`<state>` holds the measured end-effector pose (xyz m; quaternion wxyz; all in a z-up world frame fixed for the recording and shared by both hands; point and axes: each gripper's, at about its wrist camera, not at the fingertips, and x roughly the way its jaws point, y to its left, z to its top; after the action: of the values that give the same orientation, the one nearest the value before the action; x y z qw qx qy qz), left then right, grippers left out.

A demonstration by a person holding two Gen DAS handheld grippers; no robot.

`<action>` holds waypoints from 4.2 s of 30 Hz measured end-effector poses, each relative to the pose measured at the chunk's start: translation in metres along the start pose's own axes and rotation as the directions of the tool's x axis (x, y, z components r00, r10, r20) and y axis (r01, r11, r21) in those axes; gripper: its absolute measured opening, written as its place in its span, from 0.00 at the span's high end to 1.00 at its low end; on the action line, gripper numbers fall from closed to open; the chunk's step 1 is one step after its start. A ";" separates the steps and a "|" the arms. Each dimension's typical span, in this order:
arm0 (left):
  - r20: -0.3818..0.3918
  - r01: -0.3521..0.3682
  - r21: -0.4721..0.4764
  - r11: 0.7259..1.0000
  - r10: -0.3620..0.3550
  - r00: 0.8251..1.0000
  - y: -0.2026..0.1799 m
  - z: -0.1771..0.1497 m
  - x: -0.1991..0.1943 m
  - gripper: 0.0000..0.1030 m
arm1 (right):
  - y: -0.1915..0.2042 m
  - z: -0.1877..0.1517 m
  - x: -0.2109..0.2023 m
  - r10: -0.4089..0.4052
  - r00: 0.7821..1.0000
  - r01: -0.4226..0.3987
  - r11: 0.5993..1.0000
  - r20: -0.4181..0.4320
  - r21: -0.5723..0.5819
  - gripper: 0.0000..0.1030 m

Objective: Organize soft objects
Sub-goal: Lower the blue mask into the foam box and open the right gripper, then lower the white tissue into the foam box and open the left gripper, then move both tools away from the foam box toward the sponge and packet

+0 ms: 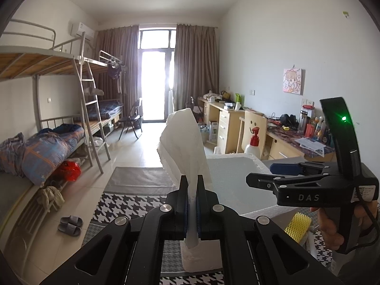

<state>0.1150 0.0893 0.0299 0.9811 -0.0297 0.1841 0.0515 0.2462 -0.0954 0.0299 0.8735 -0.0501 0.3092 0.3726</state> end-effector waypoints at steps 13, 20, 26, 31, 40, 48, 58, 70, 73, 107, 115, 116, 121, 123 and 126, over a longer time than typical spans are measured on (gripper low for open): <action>-0.002 0.041 0.016 0.999 -0.041 0.999 -0.010 0.007 0.008 0.95 | -0.002 -0.004 -0.027 -0.015 0.998 0.017 0.999 0.056 -0.031 0.27; -0.011 0.064 0.021 0.998 -0.064 0.998 -0.020 0.010 0.014 0.95 | -0.009 -0.010 -0.043 -0.035 0.994 0.039 0.999 0.099 -0.039 0.19; -0.023 0.091 0.026 0.996 -0.090 0.996 -0.023 0.012 0.019 0.95 | -0.017 -0.014 -0.052 -0.049 0.992 0.052 0.998 0.118 -0.029 0.18; -0.039 0.107 0.032 0.994 -0.106 0.994 -0.029 0.012 0.024 0.95 | -0.025 -0.018 -0.057 -0.071 0.990 0.073 0.997 0.124 -0.014 0.18; -0.075 0.120 0.049 0.992 -0.116 0.990 -0.041 0.014 0.035 0.95 | -0.040 -0.031 -0.064 -0.093 0.988 0.092 0.996 0.122 0.016 0.18; -0.106 0.114 0.051 0.992 -0.108 0.988 -0.050 0.014 0.049 0.95 | -0.047 -0.037 -0.067 -0.111 0.986 0.108 0.994 0.121 0.031 0.18; -0.165 0.103 0.058 0.993 -0.093 0.982 -0.060 0.012 0.064 0.95 | -0.054 -0.043 -0.069 -0.125 0.985 0.122 0.992 0.120 0.033 0.18; -0.128 0.046 0.002 0.999 -0.045 0.991 -0.052 0.011 0.060 0.10 | -0.060 -0.049 -0.076 -0.127 0.984 0.123 0.992 0.123 0.041 0.18; -0.130 0.050 0.005 0.999 -0.049 0.990 -0.054 0.010 0.058 0.10 | -0.063 -0.051 -0.077 -0.130 0.984 0.125 0.991 0.123 0.049 0.18; 0.017 0.105 0.063 0.993 -0.106 0.994 -0.074 0.010 -0.011 0.01 | -0.049 -0.067 -0.120 -0.154 0.968 0.145 0.988 0.197 0.059 0.18; 0.046 0.131 0.073 0.989 -0.134 0.990 -0.083 0.005 -0.023 0.01 | -0.047 -0.076 -0.132 -0.167 0.963 0.156 0.986 0.212 0.067 0.18; 0.053 0.130 0.079 0.988 -0.134 0.990 -0.085 0.005 -0.024 0.01 | -0.047 -0.077 -0.133 -0.169 0.962 0.158 0.985 0.214 0.068 0.18; 0.087 0.107 0.071 0.992 -0.113 0.990 -0.084 0.002 -0.031 0.01 | -0.046 -0.080 -0.140 -0.174 0.959 0.162 0.984 0.224 0.071 0.18; 0.102 0.094 0.078 0.992 -0.102 0.990 -0.085 0.001 -0.033 0.01 | -0.045 -0.082 -0.142 -0.176 0.957 0.164 0.984 0.228 0.070 0.18; 0.106 0.085 0.084 0.993 -0.093 0.990 -0.088 -0.003 -0.033 0.01 | -0.045 -0.086 -0.145 -0.176 0.957 0.163 0.984 0.232 0.073 0.18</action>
<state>0.0929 -0.0010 0.0427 0.9915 0.0039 0.1303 0.0019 0.1562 -0.2450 0.0380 0.9339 -0.0085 0.2068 0.2914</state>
